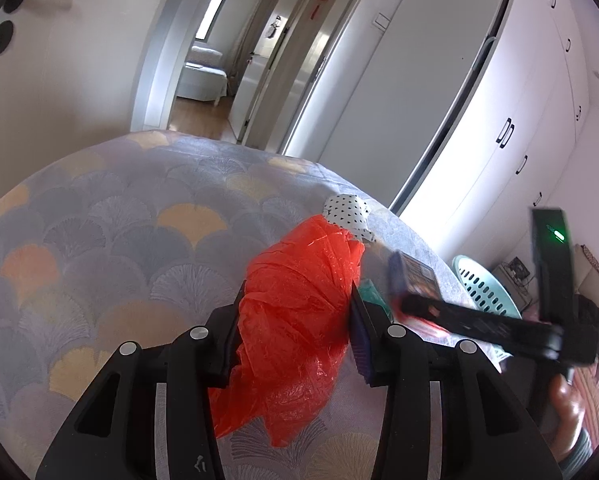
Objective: Collect trash
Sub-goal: 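Hold the red bag in the left tool while the right tool grasps the card game box, then carry the red bag and card box over the basket and open both tools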
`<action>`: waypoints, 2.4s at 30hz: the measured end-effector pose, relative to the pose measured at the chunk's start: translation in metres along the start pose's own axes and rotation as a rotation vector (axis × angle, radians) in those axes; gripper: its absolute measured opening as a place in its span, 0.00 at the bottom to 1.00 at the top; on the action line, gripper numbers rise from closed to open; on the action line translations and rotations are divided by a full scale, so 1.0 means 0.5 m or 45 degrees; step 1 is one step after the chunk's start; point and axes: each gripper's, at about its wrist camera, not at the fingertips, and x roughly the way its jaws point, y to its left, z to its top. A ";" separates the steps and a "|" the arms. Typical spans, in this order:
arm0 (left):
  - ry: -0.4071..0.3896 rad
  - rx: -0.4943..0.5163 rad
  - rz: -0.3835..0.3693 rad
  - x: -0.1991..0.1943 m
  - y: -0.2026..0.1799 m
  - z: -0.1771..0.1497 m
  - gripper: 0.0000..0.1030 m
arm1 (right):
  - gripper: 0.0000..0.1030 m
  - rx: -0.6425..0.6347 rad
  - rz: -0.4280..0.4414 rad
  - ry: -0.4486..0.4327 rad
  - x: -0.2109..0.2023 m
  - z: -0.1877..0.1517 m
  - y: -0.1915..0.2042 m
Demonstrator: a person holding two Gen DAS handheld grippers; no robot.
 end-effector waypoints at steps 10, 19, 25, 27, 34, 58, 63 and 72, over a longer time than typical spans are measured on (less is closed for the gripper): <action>0.008 0.004 0.017 0.004 -0.004 -0.001 0.41 | 0.67 -0.271 0.073 0.039 -0.059 -0.081 -0.062; 0.008 -0.004 0.027 0.002 -0.001 -0.004 0.41 | 0.84 0.058 0.030 -0.069 -0.105 -0.104 -0.123; 0.013 0.009 0.027 0.003 -0.004 -0.006 0.41 | 0.84 0.176 -0.109 -0.125 -0.117 -0.131 -0.103; 0.013 0.008 0.028 0.002 -0.003 -0.006 0.41 | 0.84 0.169 -0.194 -0.134 -0.113 -0.133 -0.086; 0.016 0.023 0.051 0.003 -0.013 -0.006 0.41 | 0.63 0.095 -0.368 -0.112 -0.077 -0.113 -0.042; 0.088 0.263 -0.459 0.081 -0.414 0.076 0.41 | 0.55 0.424 -0.465 -0.547 -0.340 -0.036 -0.336; 0.203 0.311 -0.551 0.166 -0.514 0.077 0.41 | 0.55 0.558 -0.530 -0.547 -0.343 -0.030 -0.446; 0.328 0.369 -0.530 0.287 -0.617 0.041 0.41 | 0.55 0.691 -0.518 -0.454 -0.299 -0.049 -0.553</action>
